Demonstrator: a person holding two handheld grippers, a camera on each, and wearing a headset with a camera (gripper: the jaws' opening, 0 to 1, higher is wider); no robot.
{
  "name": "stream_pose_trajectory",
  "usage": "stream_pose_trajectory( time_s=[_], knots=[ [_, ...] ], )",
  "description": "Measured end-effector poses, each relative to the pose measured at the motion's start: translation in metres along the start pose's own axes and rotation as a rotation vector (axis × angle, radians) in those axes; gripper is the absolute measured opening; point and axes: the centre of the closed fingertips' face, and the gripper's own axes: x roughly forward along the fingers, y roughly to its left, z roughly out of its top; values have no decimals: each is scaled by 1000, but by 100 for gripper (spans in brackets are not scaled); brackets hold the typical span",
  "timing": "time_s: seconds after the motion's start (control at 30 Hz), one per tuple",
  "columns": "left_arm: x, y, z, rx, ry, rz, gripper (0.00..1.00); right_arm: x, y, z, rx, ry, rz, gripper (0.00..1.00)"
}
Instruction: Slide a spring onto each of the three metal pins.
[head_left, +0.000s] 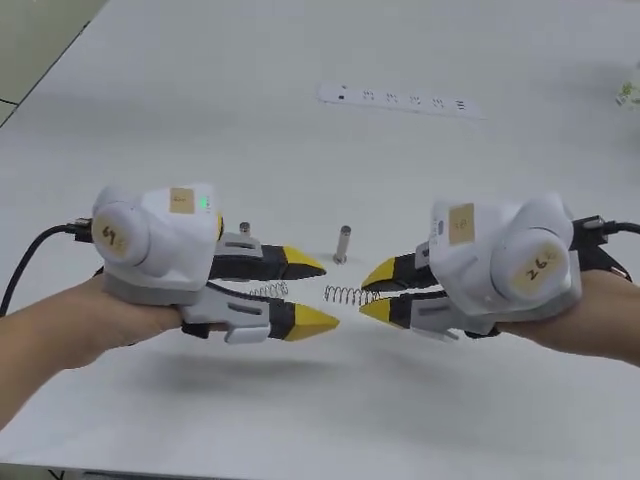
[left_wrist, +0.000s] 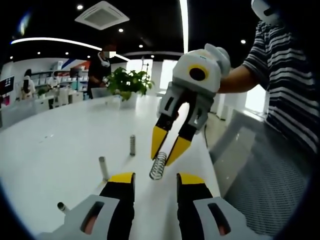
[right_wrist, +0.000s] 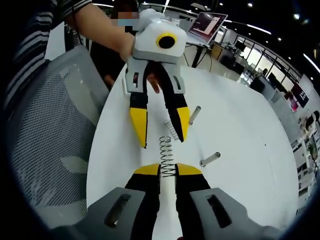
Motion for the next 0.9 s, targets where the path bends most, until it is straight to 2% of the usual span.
stream_pose_trajectory(
  time_s=[0.3,0.9],
  knots=[
    [4,0,8,-14,-34,-2,18,-1,4,4,-7,-11,6,8],
    [9,-7,8,-9,-40,-16,4,-6,3,8,-5,-26,6,8]
  ],
)
